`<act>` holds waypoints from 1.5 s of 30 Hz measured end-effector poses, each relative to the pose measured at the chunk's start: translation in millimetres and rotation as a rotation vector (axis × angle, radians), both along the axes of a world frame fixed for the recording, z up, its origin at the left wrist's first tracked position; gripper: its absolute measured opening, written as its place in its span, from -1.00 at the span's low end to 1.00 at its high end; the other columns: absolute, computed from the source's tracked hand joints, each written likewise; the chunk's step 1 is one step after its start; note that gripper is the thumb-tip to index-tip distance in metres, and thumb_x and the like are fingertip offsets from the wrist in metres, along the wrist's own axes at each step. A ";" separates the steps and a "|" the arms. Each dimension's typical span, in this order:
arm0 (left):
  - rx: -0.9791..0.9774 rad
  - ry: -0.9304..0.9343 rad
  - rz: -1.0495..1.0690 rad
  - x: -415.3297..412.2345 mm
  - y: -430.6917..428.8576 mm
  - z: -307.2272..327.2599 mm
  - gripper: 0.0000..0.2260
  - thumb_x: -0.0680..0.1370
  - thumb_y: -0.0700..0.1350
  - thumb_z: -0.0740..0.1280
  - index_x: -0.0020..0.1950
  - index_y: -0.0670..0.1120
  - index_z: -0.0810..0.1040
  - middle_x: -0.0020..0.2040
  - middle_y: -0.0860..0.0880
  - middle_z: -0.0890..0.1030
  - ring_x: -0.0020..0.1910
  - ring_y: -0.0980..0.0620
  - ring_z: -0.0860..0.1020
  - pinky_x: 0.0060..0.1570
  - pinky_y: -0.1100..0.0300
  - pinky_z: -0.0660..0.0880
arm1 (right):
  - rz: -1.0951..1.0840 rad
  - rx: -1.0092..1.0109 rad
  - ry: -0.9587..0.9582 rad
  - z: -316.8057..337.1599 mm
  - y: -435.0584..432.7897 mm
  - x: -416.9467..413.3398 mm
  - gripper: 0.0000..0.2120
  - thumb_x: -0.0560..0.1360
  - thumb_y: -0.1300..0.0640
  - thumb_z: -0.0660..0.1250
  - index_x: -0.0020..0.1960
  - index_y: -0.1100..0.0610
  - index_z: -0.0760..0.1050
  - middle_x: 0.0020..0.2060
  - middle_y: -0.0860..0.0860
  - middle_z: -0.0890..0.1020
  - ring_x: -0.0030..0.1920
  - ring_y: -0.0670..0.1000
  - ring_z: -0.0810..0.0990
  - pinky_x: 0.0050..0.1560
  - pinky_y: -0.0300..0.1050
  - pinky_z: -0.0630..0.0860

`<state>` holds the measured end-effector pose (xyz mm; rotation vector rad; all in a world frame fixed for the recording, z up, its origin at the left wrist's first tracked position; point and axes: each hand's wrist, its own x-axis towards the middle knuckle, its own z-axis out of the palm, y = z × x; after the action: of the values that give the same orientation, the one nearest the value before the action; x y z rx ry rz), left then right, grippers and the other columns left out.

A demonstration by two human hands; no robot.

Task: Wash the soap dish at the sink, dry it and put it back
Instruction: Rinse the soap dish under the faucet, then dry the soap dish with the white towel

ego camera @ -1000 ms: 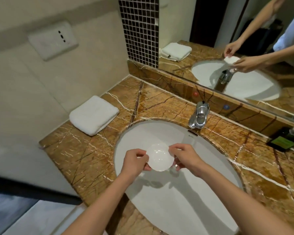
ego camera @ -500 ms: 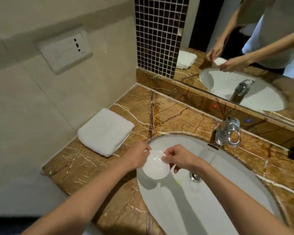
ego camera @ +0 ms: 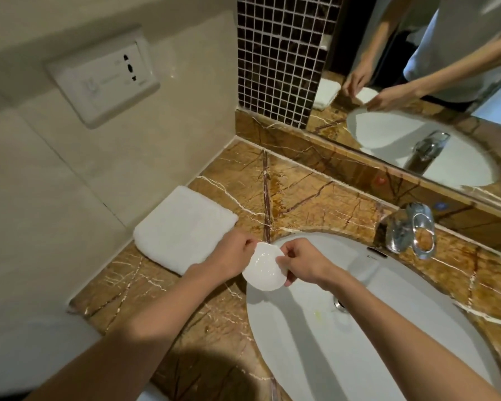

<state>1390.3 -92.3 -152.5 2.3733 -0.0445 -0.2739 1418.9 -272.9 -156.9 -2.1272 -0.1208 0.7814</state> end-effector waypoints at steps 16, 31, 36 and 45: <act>0.540 -0.119 0.306 4.8 72.3 -7.5 -0.57 0.54 0.11 0.22 0.34 -0.07 0.45 0.31 -0.14 0.45 0.25 -0.14 0.38 0.21 -0.02 0.29 | -0.339 0.095 -0.113 -13.2 42.3 27.8 -0.87 0.46 0.37 0.23 -0.24 0.24 0.39 -0.25 0.23 0.54 -0.41 0.17 0.68 -0.31 0.23 0.63; 0.232 -0.253 0.434 6.9 65.5 -8.5 -0.81 0.56 -0.16 0.21 0.12 -0.16 0.51 -0.09 -0.20 0.63 -0.11 -0.23 0.55 -0.18 -0.02 0.46 | -0.378 0.114 -0.137 -15.9 42.4 24.2 -0.78 0.44 0.36 0.25 -0.31 0.19 0.30 -0.33 0.16 0.46 -0.44 0.13 0.68 -0.37 0.11 0.64; 0.158 -0.247 0.171 3.3 76.4 -3.5 -0.62 0.54 -0.18 0.26 0.36 -0.05 0.45 0.22 -0.11 0.60 0.13 -0.12 0.57 0.09 0.10 0.45 | -0.303 0.153 -0.104 -13.4 66.4 12.5 -0.77 0.47 0.35 0.24 -0.30 0.17 0.29 -0.36 0.17 0.39 -0.51 0.11 0.66 -0.34 0.18 0.47; 0.379 -0.112 -0.220 12.7 70.8 -9.1 -0.43 0.52 -0.39 0.16 0.50 -0.09 0.16 0.55 -0.05 0.09 0.52 0.02 0.03 0.47 0.17 -0.04 | -0.305 0.226 0.006 -10.4 99.8 13.2 -0.87 0.52 0.31 0.24 -0.19 0.18 0.40 -0.25 0.23 0.54 -0.44 0.09 0.69 -0.14 0.34 0.57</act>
<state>1403.0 -21.5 -161.6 2.7631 -0.3344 -0.2725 1432.1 -173.1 -167.3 -1.8717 0.1117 0.5651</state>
